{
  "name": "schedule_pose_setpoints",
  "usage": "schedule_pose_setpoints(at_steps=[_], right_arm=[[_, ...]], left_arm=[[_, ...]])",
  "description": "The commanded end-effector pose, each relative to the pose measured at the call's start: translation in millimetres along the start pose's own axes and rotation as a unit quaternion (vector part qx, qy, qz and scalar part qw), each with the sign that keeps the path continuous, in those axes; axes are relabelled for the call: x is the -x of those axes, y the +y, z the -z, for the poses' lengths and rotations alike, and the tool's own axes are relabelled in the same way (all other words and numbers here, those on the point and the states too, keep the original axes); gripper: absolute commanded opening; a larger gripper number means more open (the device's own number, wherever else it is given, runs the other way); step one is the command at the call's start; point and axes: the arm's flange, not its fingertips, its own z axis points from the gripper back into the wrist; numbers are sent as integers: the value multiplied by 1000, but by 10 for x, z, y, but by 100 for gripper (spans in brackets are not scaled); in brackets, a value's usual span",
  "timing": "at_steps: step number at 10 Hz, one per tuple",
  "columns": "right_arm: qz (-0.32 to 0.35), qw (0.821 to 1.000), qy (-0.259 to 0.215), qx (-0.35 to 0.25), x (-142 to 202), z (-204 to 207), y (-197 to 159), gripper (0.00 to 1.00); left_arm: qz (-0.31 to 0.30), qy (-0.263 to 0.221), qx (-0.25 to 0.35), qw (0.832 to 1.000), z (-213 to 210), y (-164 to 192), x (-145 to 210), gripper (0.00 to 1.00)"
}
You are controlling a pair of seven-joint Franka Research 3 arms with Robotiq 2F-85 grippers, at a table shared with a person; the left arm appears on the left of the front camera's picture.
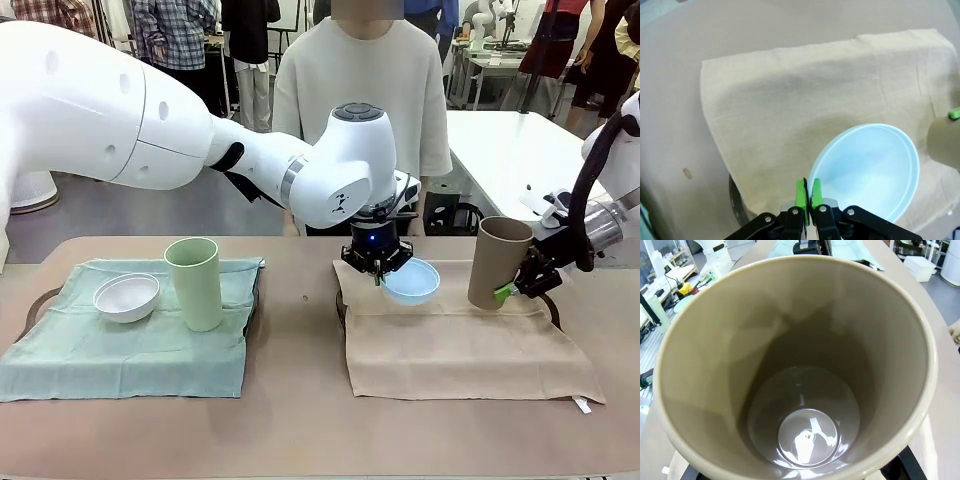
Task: Set up a tray with a mat and arrange the tableware.
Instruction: Place the Picnic Bowl and Reusable plastic cup back onto the Handle tray in front of the human's position.
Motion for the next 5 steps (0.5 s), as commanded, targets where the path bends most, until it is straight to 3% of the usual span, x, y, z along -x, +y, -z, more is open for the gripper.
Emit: schedule_pose_setpoints(at_steps=[1,5], right_arm=[[-9,1000,-5,6,62,50,-78,81],[-14,1000,-9,8,162,120,-126,81]], left_arm=[[14,-13,0,1000,95,13,-42,4],[9,-11,4,1000,147,-1,-65,4]])
